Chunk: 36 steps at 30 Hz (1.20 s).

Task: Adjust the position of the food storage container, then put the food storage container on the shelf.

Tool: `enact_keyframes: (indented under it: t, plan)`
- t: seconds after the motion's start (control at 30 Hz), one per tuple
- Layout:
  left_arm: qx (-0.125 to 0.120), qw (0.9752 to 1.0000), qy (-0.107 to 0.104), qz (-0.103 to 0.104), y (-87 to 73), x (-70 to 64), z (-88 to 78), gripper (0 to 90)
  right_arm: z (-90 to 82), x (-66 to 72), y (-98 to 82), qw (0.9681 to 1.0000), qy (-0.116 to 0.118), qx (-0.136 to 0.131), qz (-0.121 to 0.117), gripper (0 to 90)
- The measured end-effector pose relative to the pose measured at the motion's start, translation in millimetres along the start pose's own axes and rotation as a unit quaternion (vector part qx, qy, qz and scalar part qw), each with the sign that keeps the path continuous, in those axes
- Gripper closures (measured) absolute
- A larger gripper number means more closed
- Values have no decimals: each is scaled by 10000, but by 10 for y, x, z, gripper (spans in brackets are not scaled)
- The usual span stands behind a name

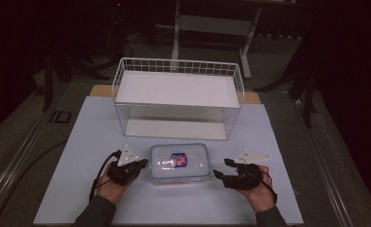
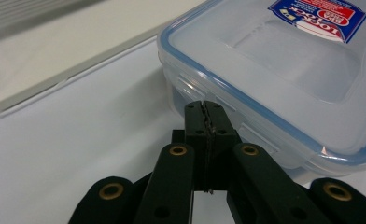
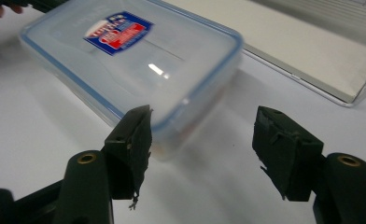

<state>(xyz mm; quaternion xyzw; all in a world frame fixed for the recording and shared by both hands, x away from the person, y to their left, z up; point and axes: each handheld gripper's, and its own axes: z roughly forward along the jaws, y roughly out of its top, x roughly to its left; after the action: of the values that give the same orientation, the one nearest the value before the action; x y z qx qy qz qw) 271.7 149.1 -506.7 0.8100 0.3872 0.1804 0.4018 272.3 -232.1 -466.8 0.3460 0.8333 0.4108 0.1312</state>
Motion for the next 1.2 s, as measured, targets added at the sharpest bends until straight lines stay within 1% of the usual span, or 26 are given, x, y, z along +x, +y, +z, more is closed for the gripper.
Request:
enact_keyframes:
  t: [0.07,0.1,0.17,0.2,0.3,0.33,0.37,0.47,0.5,0.53,0.57,0.6,0.67,0.7,0.73,0.77,0.8,0.83,0.87,0.9,0.97,1.03,1.07,1.1,1.17,1.2]
  plan:
    - [-42,10000,5,-68,39,-21,70,895,-4,-12,-8,10000,-9,-16,28,369]
    - [-82,9999,-29,-147,51,-22,104,895,-7,-17,-12,10000,-3,-27,43,369]
    - [-76,9997,-5,-237,51,-12,134,888,-17,-30,-22,9999,-3,-44,93,370]
    - [-57,9997,-4,-253,46,-5,135,866,-24,-36,-25,9999,1,-58,112,372]
    - [-50,9997,7,-248,40,6,116,813,-37,-52,-31,9997,35,-112,191,382]
    - [-91,9996,32,-256,38,15,82,798,-39,-63,-34,9996,56,-149,234,382]
    - [-161,9994,22,-296,38,32,33,786,-39,-67,-35,9996,53,-155,244,385]
    - [-287,9987,-82,-420,38,63,-63,712,-35,-74,-41,9994,74,-163,297,401]
    - [-374,9979,-187,-495,41,79,-115,689,-35,-75,-41,9993,83,-169,310,402]
    - [-422,9975,-204,-528,42,85,-139,650,-33,-78,-40,9992,104,-188,327,403]
    - [-422,9975,-204,-528,42,85,-139,635,-31,-80,-40,9992,105,-190,331,403]
    - [-513,9967,-214,-597,45,99,-188,616,-27,-83,-40,9992,104,-194,337,405]
    - [-630,9950,-213,-739,50,121,-234,576,-16,-89,-43,9991,115,-190,366,412]
    - [-630,9950,-213,-739,50,121,-234,555,-16,-89,-43,9991,115,-190,366,412]
    - [-658,9942,-219,-822,55,135,-256,555,-10,-91,-43,9991,107,-177,363,422]
    - [-688,9935,-231,-882,58,141,-264,530,5,-87,-38,9991,78,-161,382,431]
    - [-748,9921,-256,-969,68,150,-284,512,14,-85,-29,9990,75,-173,414,429]
    - [-791,9914,-282,-1008,74,151,-294,501,18,-84,-24,9989,79,-180,436,428]
    - [-804,9909,-324,-1034,79,152,-298,482,32,-86,-11,9985,116,-221,481,422]
    - [-837,9897,-408,-1089,89,148,-298,463,43,-86,-2,9983,134,-248,518,414]
    - [-848,9888,-510,-1115,109,129,-283,434,85,-91,23,9976,174,-289,608,394]
    - [-766,9897,-534,-1086,141,102,-246,403,140,-99,43,9969,237,-285,701,370]
    - [-738,9897,-562,-1092,152,91,-229,387,177,-110,52,9964,287,-272,751,365]
    - [-711,9890,-636,-1133,170,67,-193,380,196,-116,56,9961,320,-240,792,364]
    - [-629,9890,-704,-1141,194,43,-144,347,238,-141,58,9952,375,-193,878,352]
    - [-590,9888,-740,-1151,206,29,-114,337,261,-161,57,9941,419,-165,984,340]
